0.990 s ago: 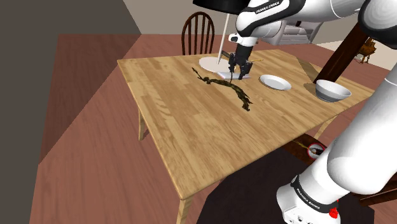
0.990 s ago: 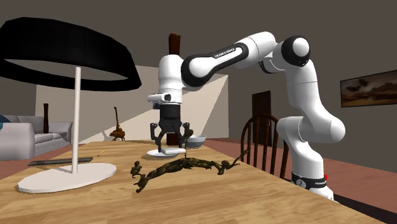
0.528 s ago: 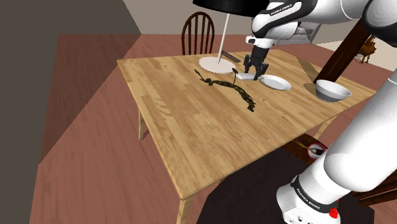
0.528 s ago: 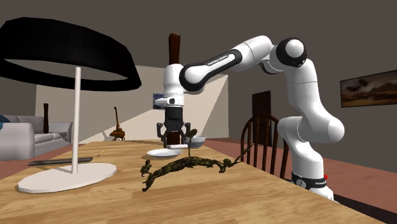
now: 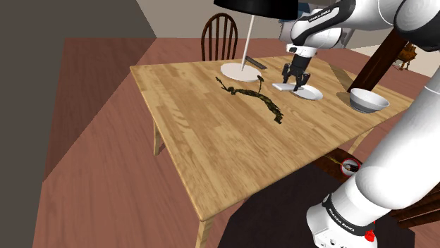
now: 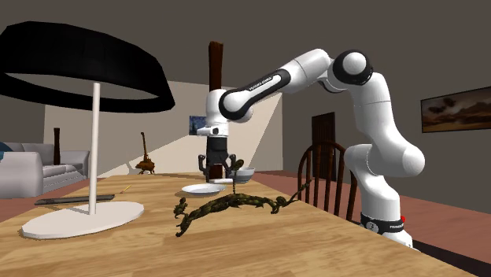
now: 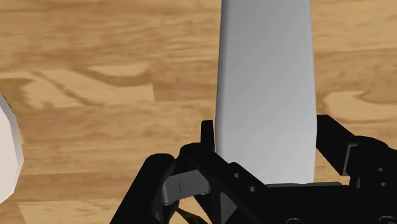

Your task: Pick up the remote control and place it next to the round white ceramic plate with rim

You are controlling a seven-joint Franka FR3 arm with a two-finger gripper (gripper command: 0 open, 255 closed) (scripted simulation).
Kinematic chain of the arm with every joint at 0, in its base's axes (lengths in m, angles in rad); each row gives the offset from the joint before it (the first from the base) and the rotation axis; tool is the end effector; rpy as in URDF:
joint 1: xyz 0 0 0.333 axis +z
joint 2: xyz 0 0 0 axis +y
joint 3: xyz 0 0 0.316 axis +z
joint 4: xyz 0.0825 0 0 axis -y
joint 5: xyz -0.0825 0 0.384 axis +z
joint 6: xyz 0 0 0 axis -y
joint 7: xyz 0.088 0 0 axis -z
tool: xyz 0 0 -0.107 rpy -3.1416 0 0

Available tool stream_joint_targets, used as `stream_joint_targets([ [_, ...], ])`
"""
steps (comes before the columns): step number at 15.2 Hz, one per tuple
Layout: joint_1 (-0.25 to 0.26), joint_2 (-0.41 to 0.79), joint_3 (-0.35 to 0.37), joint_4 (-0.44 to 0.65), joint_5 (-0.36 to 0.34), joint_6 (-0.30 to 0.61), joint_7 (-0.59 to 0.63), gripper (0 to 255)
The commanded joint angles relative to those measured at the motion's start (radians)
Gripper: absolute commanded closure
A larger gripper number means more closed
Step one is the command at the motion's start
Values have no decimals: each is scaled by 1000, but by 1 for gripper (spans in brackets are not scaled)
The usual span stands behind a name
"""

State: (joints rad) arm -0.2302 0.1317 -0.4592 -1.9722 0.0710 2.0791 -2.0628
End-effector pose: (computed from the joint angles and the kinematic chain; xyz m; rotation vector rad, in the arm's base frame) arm 0.4542 -0.3613 0.4098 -2.4524 -1.9462 -0.0024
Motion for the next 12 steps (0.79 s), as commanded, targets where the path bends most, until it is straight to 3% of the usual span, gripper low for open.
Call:
stream_joint_targets([
  [1,-2,7,-1,-16,5,23,-7,255],
  [12,-13,86,10,-83,54,160,-41,255],
])
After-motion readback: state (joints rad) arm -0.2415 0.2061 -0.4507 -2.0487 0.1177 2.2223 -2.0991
